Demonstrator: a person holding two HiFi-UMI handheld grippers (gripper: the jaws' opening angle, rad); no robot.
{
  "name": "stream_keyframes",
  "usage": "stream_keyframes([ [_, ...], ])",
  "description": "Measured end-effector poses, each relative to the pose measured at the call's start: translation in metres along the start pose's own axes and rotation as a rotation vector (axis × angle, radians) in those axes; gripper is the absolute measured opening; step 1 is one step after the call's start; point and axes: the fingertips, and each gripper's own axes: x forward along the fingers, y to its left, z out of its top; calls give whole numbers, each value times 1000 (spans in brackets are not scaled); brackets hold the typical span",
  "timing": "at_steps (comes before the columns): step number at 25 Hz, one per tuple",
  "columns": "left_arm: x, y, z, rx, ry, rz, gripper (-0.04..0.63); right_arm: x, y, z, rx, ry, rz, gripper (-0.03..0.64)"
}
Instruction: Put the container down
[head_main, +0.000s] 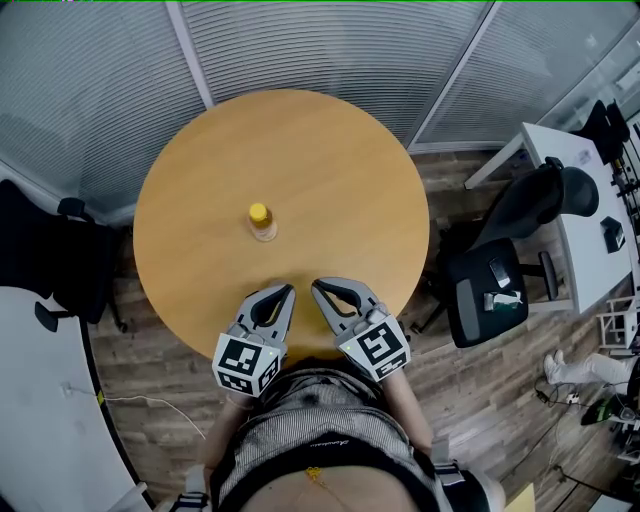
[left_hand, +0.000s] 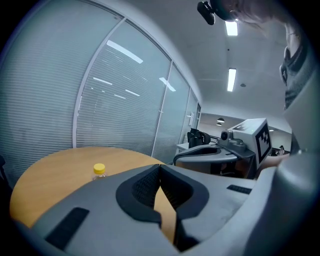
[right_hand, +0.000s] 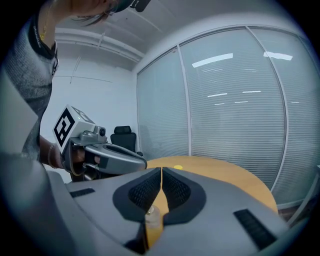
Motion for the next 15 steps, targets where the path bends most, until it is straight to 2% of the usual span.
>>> stream_keyframes([
  [6, 0, -3, 2, 12, 1, -4, 21, -4, 3, 6, 3, -28, 19, 21],
  [15, -1, -1, -1, 10, 15, -3, 21, -3, 9, 5, -9, -9, 49, 21],
])
